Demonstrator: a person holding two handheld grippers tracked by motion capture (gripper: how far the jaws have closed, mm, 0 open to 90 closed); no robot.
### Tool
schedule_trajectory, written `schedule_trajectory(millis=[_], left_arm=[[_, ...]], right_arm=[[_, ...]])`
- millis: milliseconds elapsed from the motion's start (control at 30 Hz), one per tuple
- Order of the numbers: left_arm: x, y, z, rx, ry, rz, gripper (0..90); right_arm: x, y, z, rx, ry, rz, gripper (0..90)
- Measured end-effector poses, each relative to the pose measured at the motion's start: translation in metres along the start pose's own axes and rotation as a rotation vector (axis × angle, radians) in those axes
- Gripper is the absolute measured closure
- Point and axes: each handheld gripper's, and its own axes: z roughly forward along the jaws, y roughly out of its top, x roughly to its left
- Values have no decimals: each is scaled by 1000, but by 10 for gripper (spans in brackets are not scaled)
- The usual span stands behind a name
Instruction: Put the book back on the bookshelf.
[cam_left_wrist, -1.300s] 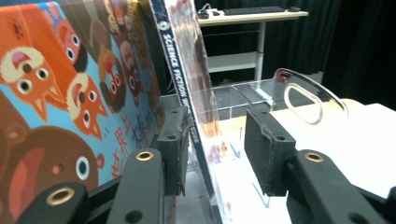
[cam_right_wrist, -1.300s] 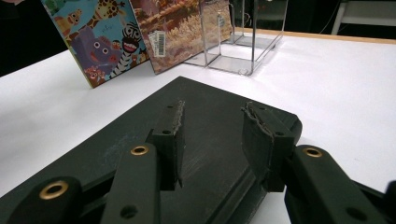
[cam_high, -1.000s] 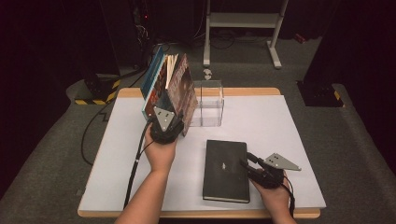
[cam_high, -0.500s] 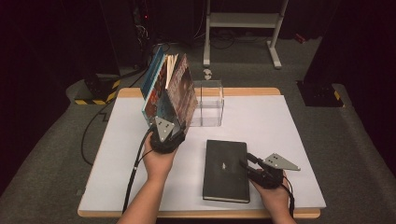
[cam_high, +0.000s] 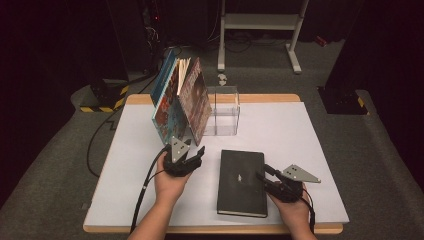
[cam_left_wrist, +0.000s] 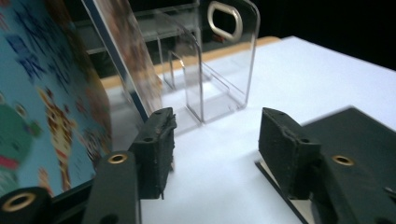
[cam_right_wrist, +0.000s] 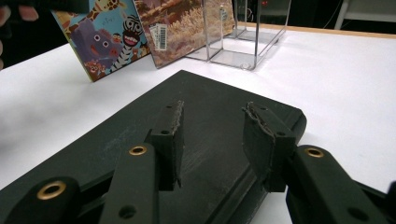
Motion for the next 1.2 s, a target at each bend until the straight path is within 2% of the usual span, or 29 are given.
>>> schedule_trajectory(millis=[100, 233, 367, 433, 533, 700, 800, 833, 967, 1200], left_arm=[[-3, -10, -2, 31, -17, 15, 429], [-9, -25, -6, 57, -69, 15, 405], [-15, -38, -11, 66, -114, -2, 379], [-19, -44, -12, 71, -142, -17, 366], [-27, -51, -12, 81, -169, -2, 336], [-37, -56, -14, 72, -225, -11, 334], [-45, -60, -13, 73, -276, -34, 339], [-49, -61, -12, 77, -287, -27, 339], [-59, -62, -7, 80, -321, -24, 339], [-67, -64, -2, 97, -357, -27, 333]], right_arm=[[0, -1, 1, 8, 0, 4, 575], [2, -2, 2, 23, -1, -6, 563], [2, -3, 4, 47, -7, -11, 537], [1, -2, 4, 60, -8, 3, 514], [0, 0, 6, 90, -7, 24, 464], [1, -5, 1, 151, 3, 44, 400], [3, -14, -6, 169, 3, 66, 374], [4, -16, -8, 173, 8, 72, 370], [8, -23, -14, 186, 4, 93, 355], [10, -31, -15, 194, 19, 131, 317]])
